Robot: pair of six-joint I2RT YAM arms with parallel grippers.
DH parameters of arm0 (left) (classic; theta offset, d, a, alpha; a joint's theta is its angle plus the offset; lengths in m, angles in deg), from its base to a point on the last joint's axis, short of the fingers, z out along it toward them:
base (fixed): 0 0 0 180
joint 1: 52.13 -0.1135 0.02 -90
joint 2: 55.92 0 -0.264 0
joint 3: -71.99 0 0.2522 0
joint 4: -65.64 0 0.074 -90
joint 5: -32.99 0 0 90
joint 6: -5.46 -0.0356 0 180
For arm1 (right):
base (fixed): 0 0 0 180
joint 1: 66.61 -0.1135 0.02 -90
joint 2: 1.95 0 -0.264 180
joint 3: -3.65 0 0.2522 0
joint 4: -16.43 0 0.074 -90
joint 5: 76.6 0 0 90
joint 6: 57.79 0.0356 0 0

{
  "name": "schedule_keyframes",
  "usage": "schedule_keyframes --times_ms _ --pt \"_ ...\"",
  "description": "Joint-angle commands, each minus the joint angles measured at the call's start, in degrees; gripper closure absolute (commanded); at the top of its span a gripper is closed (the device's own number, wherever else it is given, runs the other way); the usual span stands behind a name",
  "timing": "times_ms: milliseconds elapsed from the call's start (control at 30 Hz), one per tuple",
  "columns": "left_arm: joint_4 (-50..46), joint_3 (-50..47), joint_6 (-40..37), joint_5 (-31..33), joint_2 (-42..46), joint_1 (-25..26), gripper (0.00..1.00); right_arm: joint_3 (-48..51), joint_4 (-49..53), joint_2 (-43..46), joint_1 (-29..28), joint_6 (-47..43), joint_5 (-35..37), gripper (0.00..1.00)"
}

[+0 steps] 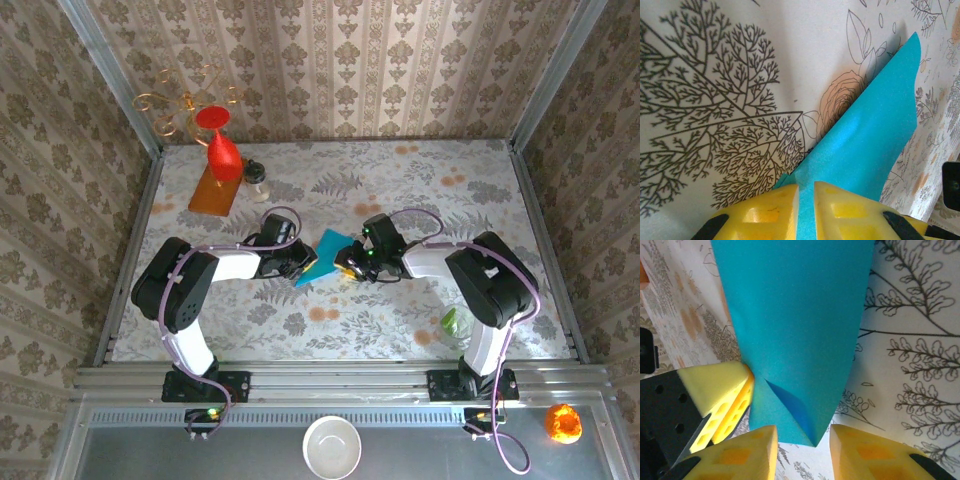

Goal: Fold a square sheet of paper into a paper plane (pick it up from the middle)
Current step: Fold the wing for the fifth time at the center of the table.

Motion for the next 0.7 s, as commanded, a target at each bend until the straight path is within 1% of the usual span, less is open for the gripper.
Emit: schedule_keyframes --times_ms 0,167,533,667 --pt "-2.49 -1.6 0.74 1.57 -0.3 -0.17 0.81 -1.58 -1.91 -1.34 -0.44 0.94 -0.99 0.66" --pt "-2.35 -1.6 0.79 1.5 -0.24 -0.17 0.81 -1.69 -5.14 -2.36 -0.44 1.98 -2.05 0.7" --pt "-2.4 -1.11 -0.17 0.96 0.1 -0.17 0.8 -0.29 -8.67 -3.54 -0.44 6.0 -1.85 0.75" --pt "-2.97 -1.01 -0.57 1.18 0.88 -0.26 0.79 -0.2 -9.42 -4.05 -0.44 6.78 -1.94 0.78"
